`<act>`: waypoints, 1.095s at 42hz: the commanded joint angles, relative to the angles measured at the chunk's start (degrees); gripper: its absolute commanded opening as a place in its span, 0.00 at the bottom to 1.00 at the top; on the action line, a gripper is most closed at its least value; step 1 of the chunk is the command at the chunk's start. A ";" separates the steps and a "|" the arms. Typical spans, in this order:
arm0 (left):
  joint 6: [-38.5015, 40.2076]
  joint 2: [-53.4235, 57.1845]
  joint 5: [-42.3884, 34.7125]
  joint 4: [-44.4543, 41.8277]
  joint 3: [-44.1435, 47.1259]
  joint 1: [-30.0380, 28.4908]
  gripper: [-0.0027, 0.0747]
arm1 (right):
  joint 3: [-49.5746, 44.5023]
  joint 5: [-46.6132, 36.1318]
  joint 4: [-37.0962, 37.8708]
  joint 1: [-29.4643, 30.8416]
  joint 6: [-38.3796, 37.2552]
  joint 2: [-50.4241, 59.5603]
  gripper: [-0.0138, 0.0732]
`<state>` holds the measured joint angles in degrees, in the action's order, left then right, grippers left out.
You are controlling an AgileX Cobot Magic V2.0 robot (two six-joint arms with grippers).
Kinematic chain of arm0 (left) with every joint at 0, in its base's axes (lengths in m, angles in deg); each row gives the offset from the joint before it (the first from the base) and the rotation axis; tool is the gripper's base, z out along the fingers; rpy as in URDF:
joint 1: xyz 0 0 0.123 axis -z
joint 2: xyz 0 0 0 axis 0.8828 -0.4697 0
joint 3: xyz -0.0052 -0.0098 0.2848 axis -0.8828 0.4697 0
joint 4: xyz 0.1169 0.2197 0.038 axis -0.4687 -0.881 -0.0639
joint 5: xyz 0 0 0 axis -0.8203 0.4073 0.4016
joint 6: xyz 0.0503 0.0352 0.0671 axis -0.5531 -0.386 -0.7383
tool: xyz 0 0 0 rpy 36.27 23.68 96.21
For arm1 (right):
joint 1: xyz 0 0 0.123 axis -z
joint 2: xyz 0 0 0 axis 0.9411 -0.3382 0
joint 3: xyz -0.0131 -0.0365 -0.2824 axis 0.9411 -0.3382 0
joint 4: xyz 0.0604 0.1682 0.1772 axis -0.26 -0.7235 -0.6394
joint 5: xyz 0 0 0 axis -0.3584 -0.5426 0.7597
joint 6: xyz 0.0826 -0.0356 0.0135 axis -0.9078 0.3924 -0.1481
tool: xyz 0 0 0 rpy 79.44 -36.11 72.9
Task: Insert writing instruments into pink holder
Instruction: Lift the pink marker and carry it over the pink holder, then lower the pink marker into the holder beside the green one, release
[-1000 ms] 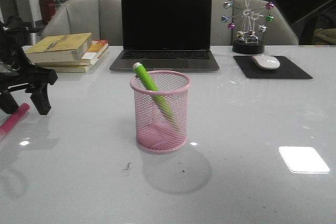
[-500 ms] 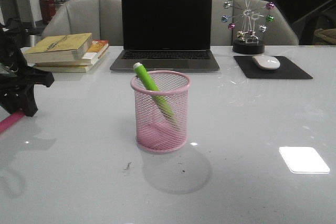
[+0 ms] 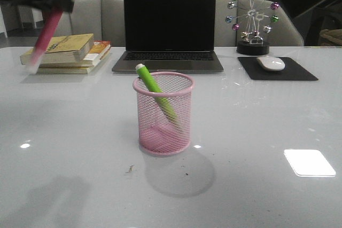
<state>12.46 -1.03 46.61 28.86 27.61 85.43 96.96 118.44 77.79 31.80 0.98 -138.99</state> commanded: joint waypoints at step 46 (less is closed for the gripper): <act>4.44 -17.43 -57.37 0.21 7.74 23.25 0.62 | 1.55 -4.87 0.29 0.01 0.33 0.49 0.70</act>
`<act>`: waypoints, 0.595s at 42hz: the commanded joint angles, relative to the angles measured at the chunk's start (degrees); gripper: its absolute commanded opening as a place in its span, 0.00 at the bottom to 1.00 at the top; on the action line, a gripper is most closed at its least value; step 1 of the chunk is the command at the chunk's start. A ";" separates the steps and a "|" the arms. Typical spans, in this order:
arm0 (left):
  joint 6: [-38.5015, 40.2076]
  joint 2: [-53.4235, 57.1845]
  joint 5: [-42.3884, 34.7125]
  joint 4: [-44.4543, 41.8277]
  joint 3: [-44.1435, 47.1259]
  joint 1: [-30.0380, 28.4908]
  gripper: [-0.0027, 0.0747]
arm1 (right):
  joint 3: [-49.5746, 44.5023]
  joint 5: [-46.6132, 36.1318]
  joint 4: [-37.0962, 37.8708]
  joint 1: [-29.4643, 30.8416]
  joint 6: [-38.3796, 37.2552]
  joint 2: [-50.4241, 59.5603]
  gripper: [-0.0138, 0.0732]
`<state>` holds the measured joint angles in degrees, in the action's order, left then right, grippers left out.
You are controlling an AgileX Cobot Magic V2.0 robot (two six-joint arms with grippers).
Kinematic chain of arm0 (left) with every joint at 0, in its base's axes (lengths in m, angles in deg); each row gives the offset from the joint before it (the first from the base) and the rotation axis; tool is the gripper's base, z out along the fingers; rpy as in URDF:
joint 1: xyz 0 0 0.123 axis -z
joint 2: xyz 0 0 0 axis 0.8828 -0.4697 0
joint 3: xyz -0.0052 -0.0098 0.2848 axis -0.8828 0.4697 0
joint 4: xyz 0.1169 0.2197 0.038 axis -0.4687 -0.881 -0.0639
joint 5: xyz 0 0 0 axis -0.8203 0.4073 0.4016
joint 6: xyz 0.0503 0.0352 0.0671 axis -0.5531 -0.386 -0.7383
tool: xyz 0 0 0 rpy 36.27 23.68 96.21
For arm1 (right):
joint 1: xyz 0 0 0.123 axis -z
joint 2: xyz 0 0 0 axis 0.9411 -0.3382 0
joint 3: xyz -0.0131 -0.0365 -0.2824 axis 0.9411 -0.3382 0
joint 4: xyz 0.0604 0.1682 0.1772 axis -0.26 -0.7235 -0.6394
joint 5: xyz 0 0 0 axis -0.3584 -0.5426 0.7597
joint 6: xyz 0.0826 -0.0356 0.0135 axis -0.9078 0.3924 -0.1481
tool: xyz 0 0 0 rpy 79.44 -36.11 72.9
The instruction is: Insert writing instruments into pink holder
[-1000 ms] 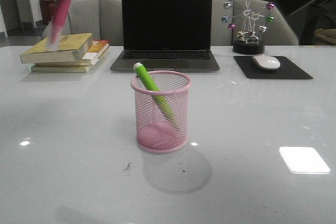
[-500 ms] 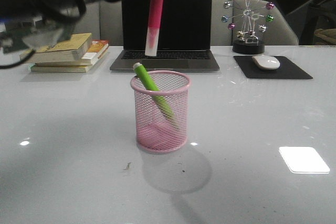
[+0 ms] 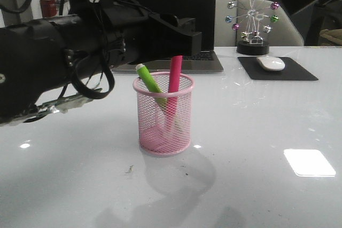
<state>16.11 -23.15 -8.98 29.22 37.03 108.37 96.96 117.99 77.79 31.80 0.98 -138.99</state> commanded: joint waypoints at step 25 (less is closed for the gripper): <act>-7.81 39.90 91.48 -5.84 -14.93 -5.26 0.62 | 1.55 10.91 4.60 10.56 0.33 13.05 0.70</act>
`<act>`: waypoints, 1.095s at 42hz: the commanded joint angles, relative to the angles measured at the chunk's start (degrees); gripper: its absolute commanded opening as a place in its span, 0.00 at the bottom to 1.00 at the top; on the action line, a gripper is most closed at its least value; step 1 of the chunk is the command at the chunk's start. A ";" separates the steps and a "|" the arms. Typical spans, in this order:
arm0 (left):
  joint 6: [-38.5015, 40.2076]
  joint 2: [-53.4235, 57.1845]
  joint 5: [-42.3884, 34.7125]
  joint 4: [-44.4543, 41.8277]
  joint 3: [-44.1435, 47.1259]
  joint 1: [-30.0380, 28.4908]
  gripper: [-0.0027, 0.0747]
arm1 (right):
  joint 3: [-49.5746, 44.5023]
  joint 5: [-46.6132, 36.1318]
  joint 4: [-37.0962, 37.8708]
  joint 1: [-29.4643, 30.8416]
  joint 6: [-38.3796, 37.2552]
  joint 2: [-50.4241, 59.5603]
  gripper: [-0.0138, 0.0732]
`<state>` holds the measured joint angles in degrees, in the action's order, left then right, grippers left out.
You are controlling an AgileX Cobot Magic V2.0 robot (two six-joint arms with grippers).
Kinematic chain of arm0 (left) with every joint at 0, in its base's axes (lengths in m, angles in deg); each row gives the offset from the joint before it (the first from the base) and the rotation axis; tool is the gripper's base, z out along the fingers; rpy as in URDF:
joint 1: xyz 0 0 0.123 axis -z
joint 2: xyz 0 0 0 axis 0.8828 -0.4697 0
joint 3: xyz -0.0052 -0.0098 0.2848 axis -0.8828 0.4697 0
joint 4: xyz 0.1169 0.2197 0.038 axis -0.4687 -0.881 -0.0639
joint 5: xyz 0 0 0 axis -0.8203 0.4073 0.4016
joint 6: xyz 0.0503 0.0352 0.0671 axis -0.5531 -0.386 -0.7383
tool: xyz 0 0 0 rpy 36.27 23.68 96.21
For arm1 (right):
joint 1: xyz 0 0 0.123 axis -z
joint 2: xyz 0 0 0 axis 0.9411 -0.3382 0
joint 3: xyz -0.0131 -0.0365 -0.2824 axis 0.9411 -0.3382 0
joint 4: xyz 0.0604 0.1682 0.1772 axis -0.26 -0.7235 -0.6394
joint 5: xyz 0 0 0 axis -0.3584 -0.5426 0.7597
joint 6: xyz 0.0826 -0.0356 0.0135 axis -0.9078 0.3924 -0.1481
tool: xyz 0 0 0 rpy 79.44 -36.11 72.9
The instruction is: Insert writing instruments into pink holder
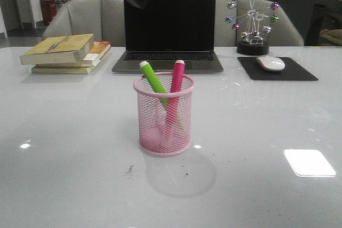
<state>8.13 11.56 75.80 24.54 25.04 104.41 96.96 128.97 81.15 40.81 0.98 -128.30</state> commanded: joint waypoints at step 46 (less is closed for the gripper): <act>11.10 24.06 24.72 -8.35 5.17 -6.83 0.15 | 1.55 17.39 9.53 1.90 -11.11 9.60 0.22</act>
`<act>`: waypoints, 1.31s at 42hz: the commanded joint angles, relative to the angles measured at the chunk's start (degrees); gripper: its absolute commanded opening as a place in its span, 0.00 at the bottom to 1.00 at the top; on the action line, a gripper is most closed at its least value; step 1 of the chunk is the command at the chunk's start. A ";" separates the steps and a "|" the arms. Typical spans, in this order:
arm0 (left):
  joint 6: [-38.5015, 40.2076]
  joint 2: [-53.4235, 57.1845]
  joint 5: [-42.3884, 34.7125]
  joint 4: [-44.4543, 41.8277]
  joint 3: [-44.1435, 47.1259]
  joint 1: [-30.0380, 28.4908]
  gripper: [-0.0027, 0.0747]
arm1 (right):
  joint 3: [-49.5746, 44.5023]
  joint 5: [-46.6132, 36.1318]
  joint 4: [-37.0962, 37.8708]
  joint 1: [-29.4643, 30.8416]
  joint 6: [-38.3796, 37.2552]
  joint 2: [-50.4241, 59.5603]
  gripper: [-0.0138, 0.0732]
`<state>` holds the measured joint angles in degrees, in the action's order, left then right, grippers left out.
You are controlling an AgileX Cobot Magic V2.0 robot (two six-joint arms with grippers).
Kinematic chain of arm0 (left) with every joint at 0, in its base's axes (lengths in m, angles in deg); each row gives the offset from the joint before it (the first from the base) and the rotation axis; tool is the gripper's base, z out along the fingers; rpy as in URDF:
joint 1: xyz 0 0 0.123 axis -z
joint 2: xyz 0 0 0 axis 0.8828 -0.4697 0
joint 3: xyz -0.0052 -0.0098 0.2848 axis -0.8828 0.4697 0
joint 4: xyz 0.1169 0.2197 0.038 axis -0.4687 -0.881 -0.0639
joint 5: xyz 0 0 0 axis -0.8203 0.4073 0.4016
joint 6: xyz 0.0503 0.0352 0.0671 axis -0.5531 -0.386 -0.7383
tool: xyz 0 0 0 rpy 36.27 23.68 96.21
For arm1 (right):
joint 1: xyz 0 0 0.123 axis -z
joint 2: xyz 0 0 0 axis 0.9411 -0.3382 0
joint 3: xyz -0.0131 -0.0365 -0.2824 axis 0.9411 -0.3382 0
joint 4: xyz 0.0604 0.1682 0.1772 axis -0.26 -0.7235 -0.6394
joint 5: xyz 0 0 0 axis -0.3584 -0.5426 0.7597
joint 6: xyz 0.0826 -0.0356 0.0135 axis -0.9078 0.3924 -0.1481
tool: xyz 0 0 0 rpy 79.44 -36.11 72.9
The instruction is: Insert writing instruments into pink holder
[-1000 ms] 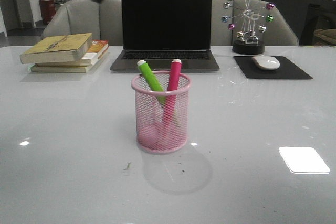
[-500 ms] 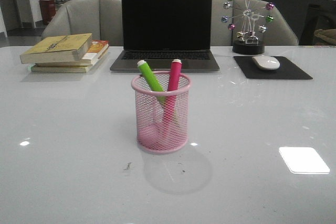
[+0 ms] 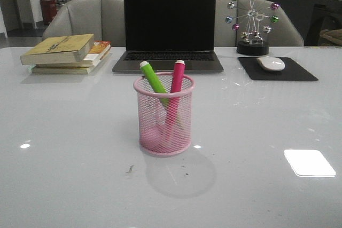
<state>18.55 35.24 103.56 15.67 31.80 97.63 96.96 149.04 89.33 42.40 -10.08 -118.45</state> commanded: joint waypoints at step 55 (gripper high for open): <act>0.01 38.16 -40.99 8.06 33.75 -31.07 0.15 | 1.55 -1.76 1.35 0.31 -0.05 -0.26 0.22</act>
<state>18.44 70.55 71.14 21.85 63.44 68.76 96.96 150.12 89.33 42.40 -10.10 -118.45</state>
